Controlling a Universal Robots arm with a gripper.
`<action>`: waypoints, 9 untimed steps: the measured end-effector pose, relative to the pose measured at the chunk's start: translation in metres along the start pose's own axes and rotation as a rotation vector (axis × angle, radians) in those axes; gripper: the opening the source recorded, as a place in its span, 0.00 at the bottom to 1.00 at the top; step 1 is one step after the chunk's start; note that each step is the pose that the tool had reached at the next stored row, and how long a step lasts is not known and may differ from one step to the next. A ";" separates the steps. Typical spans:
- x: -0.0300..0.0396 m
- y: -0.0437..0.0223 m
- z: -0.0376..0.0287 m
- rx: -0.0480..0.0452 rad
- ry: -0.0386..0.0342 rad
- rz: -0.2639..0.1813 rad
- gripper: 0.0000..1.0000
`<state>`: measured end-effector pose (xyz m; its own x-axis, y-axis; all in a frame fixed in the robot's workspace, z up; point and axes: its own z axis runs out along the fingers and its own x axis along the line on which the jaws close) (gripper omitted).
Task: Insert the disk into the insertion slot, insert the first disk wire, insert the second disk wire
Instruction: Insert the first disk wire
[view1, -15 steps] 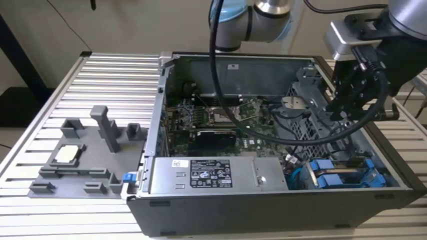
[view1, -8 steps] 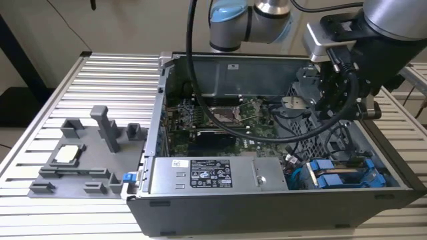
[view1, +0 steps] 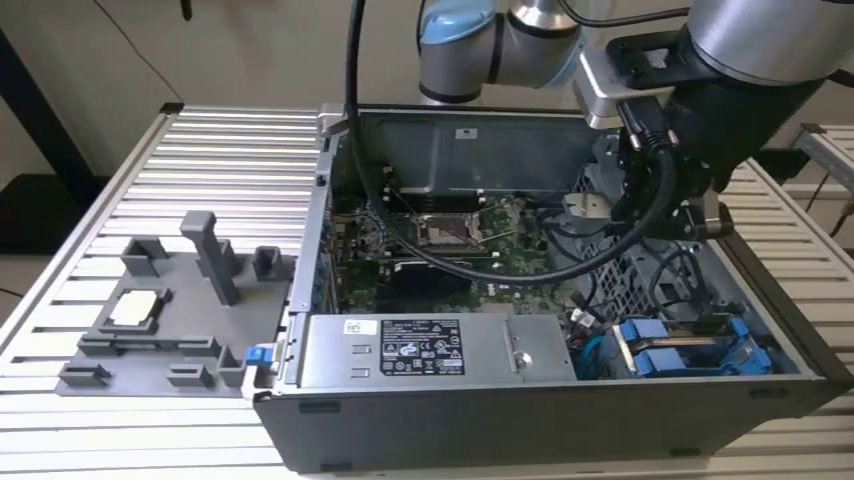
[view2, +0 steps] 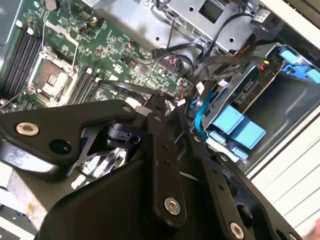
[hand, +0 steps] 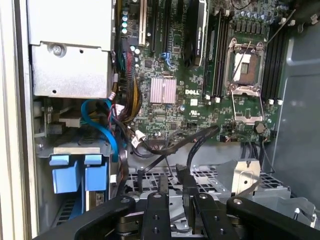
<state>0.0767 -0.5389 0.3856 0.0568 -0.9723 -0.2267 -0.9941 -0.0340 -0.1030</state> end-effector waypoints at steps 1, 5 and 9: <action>-0.0013 0.0007 0.0009 -0.0006 -0.0003 -0.003 0.26; -0.0058 0.0010 0.0039 -0.0037 -0.0009 -0.016 0.26; -0.0081 0.0013 0.0052 -0.0089 0.0037 -0.033 0.26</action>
<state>0.0754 -0.5299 0.3822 0.0892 -0.9715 -0.2197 -0.9925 -0.0681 -0.1018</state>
